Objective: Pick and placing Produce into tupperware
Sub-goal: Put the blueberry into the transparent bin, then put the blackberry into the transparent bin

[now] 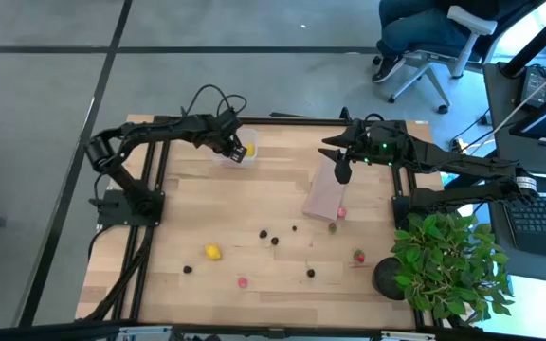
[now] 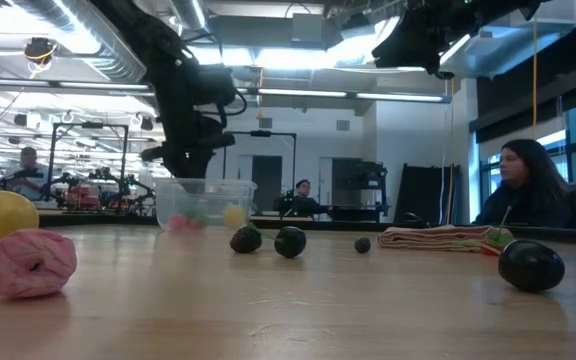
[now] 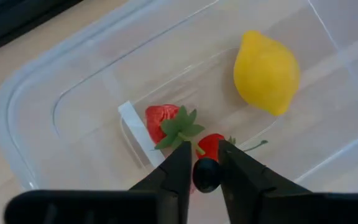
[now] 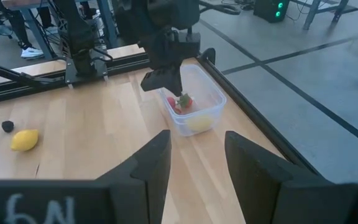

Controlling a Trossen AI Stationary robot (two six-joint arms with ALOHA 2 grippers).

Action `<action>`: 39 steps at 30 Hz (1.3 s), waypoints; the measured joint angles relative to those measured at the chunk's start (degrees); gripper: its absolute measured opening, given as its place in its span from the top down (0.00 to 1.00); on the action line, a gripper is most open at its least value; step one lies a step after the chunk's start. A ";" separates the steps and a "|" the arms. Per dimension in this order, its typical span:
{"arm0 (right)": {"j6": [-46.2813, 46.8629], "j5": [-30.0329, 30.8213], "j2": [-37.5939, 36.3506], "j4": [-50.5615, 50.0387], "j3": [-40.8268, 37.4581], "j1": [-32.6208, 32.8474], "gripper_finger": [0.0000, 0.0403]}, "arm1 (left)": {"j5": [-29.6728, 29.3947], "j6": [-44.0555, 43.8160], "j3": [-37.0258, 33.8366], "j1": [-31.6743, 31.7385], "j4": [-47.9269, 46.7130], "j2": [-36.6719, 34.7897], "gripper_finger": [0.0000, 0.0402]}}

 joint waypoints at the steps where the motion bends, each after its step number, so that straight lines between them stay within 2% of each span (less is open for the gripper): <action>1: 0.00 0.00 0.00 -0.12 0.00 0.00 0.62 | -0.05 0.00 0.00 0.01 0.21 0.00 0.80; 10: -0.02 0.00 0.00 -1.12 0.00 0.01 0.62 | -0.24 2.95 0.10 0.01 3.14 -1.77 0.69; 14: -0.26 0.00 0.00 -1.10 0.00 -0.01 0.62 | -2.38 5.79 2.12 -0.01 4.69 -6.08 0.67; 18: -0.46 0.00 -0.02 -1.10 0.00 -0.03 0.62 | -1.51 11.99 4.83 -1.31 8.11 -12.10 0.65; 21: -1.24 -0.02 -0.02 -1.10 0.00 -0.12 0.62 | 3.32 18.42 5.01 -4.42 12.36 -16.95 0.64; 24: -1.35 -0.02 -0.02 -1.10 0.00 -0.24 0.62 | 11.18 21.45 5.07 -7.94 10.95 -20.56 0.62; 25: -1.36 -0.04 -0.02 -1.12 0.00 -0.29 0.62 | 12.17 21.59 5.07 -9.27 8.92 -21.23 0.61; 30: -1.71 -0.02 -0.02 -0.97 0.00 -0.36 0.62 | 11.46 20.87 5.01 -17.48 -0.89 -21.31 0.49; 35: -1.73 -0.02 -0.02 -0.87 0.00 -0.38 0.62 | 11.83 18.12 4.94 -25.95 -2.42 -16.31 0.35; 39: -1.73 -0.02 -0.02 -0.66 0.00 -0.38 0.62 | 11.84 14.15 4.94 -30.95 -2.04 -11.53 0.29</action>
